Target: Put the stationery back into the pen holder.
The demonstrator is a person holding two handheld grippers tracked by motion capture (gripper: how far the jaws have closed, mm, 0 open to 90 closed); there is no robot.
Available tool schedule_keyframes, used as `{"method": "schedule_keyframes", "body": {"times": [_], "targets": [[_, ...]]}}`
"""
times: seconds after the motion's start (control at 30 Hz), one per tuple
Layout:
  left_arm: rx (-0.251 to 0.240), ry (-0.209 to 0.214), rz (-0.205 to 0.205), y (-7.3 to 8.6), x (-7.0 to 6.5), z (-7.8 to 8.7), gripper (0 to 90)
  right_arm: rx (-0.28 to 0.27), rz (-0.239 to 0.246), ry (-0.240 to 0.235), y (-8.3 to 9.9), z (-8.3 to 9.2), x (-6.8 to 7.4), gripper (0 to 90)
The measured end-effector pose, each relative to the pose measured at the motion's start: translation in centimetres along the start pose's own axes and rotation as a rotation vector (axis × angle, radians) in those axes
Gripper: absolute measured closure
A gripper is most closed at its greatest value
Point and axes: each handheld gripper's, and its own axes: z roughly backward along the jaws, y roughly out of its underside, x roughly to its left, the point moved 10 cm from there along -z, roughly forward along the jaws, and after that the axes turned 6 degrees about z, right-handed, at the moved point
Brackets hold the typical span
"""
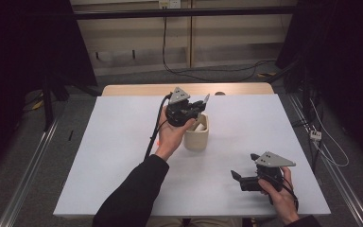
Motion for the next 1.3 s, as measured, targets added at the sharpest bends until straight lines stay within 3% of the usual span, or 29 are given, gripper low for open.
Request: {"method": "schedule_keyframes", "body": {"times": [0.13,0.3,0.4,0.6,0.73,0.93,1.03,1.13,1.3], "targets": [[0.019,-0.006,-0.003,0.7,0.3,-0.2,80.6,0.0,0.002,0.0,0.0,0.0,0.1,4.9],[0.05,-0.001,0.038,1.4,0.6,-0.1,79.4,0.001,0.0,-0.001,0.0,0.0,0.0,4.9],[0.058,-0.007,0.064,1.6,1.0,0.2,64.5,-0.001,0.002,0.0,0.0,0.0,0.0,4.9],[0.093,-0.018,0.109,2.0,2.1,1.2,46.1,0.003,0.004,-0.001,0.0,0.0,0.1,4.9],[0.103,-0.036,0.11,2.3,3.0,2.1,36.1,0.002,0.002,0.002,0.0,0.0,0.0,4.9],[0.12,-0.112,0.096,2.3,4.6,3.4,17.6,0.002,0.003,0.001,0.0,0.0,0.1,4.9],[0.131,-0.12,0.076,2.3,4.9,4.1,12.5,0.003,0.006,0.0,0.0,-0.1,0.1,4.9],[0.159,-0.148,0.033,2.5,5.2,4.9,7.6,0.005,0.004,-0.001,0.0,-0.1,0.2,4.9],[0.185,-0.132,0.051,3.1,5.3,5.9,7.0,0.008,0.002,-0.002,0.0,-0.2,0.2,4.9]]}}
